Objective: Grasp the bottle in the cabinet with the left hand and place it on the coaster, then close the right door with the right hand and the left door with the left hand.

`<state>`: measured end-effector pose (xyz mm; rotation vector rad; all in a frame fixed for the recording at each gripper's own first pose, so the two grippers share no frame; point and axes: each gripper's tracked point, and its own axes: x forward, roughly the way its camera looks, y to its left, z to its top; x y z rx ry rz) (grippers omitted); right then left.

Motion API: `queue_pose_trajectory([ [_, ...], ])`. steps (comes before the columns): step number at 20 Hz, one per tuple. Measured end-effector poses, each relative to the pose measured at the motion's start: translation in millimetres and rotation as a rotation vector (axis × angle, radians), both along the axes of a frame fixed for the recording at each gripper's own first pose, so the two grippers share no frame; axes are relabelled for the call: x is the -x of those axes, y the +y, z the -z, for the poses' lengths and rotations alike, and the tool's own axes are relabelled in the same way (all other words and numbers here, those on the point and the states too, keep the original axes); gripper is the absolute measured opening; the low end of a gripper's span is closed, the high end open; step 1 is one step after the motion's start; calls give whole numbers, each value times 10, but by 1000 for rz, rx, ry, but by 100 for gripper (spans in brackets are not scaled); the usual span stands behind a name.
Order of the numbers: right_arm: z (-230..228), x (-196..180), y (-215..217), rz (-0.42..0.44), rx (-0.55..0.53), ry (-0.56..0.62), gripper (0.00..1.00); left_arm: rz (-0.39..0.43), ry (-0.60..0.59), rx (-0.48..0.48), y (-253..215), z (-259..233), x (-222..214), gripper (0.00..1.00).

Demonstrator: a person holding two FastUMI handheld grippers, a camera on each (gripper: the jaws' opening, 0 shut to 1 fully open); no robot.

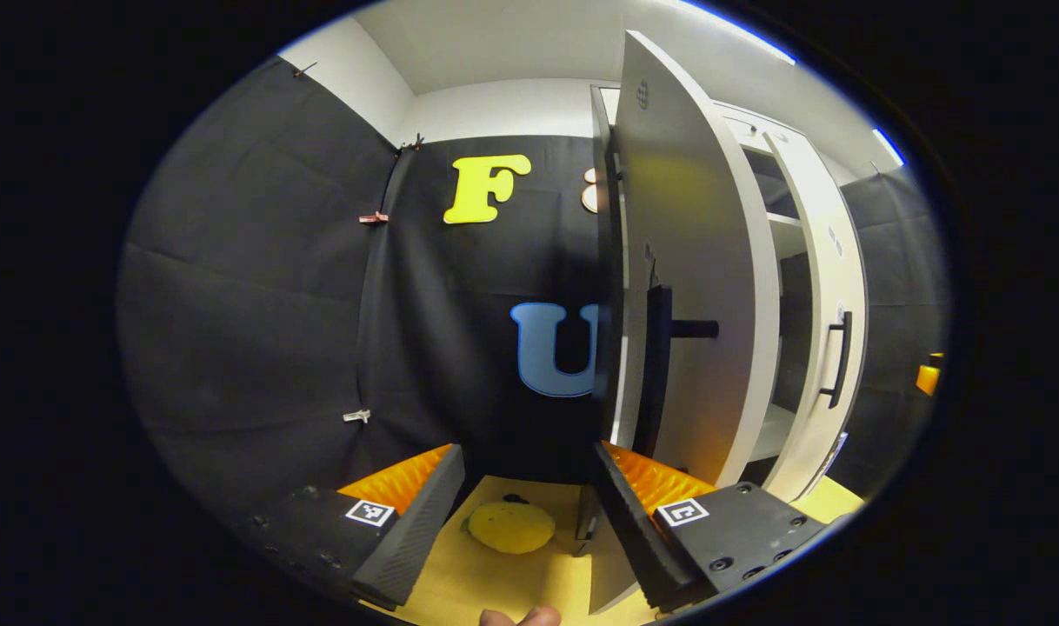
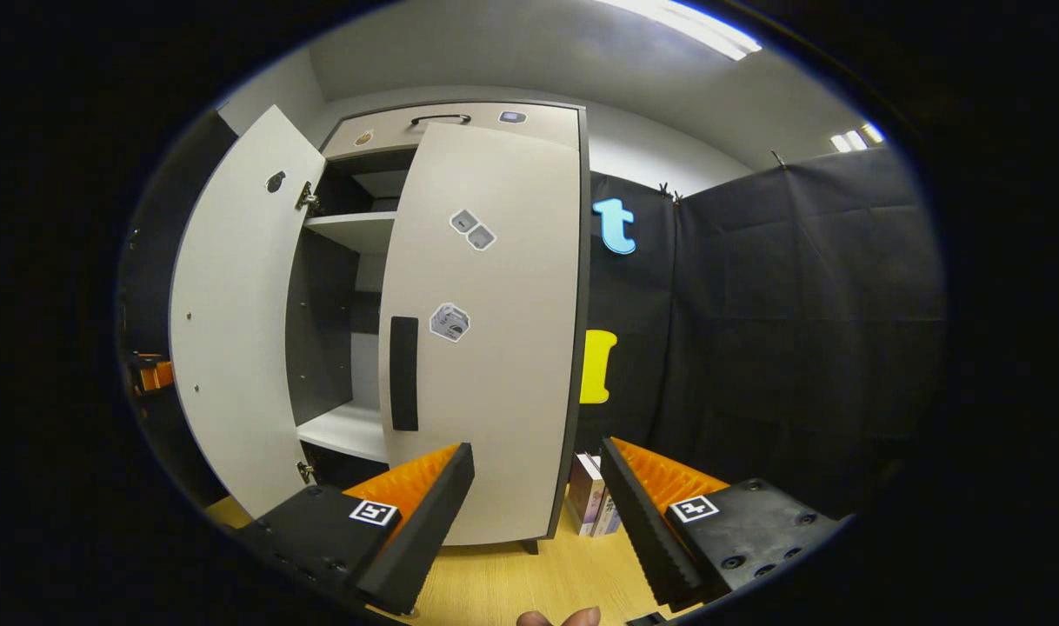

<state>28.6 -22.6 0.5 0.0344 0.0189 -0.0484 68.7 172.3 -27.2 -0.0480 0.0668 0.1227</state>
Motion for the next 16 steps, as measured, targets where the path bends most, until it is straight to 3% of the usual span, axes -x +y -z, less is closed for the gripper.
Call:
queue_pose_trajectory([
  [2,5,18,-39,1,-5,3,97,8,1,0,-103,-6,19,97],
  [5,24,3,-132,3,-14,5,97,12,5,13,-243,7,6,91],
  [6,35,-8,-162,-1,-15,6,97,18,8,20,-302,6,2,94],
  [10,59,-86,-269,-20,-11,14,97,47,14,37,-597,-4,-19,91],
  [12,77,-120,-338,-25,-19,17,97,63,13,44,-763,-2,-80,97],
  [16,112,-162,-461,-27,-29,26,97,110,16,56,-1131,19,-216,91],
])
